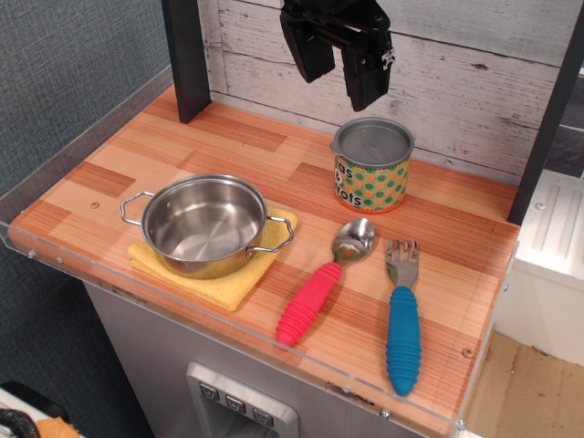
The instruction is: Put blue fork left of the silver pan
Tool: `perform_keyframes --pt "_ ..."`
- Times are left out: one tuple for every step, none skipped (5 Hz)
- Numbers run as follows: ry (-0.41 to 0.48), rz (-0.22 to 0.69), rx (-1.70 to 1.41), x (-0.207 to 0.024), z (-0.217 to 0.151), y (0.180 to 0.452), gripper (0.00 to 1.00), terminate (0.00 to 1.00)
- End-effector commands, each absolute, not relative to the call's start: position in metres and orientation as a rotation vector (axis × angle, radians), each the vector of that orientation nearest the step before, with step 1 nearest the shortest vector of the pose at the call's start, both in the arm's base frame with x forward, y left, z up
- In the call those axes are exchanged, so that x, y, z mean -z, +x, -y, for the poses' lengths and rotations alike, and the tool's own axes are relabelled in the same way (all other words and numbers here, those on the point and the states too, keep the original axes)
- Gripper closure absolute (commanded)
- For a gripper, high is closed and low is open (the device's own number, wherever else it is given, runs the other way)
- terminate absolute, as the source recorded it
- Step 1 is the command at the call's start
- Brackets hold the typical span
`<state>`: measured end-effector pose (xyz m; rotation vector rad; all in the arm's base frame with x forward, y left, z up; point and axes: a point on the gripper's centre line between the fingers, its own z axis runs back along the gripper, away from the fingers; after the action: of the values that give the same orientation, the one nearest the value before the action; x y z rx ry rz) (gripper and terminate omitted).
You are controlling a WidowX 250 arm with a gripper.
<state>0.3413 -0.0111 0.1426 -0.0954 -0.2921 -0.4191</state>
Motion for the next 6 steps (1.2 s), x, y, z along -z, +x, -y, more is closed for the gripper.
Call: perform_keyframes --pt "-0.095 0.292 0.419 -0.143 0.011 0.341 0.00 0.00" --pt "-0.133 0.293 0.411 -0.138 0.024 0.335 0.00 0.00" --pt "-0.157 0.303 0.406 -0.136 0.038 0.324 0.00 0.00" --pt "-0.133 0.273 0.345 -0.129 0.067 0.314 0.00 0.00" --pt "-0.124 0.204 0.263 -0.115 0.093 0.306 0.00 0.00" --pt "-0.137 0.164 0.093 -0.098 0.099 0.296 0.00 0.00"
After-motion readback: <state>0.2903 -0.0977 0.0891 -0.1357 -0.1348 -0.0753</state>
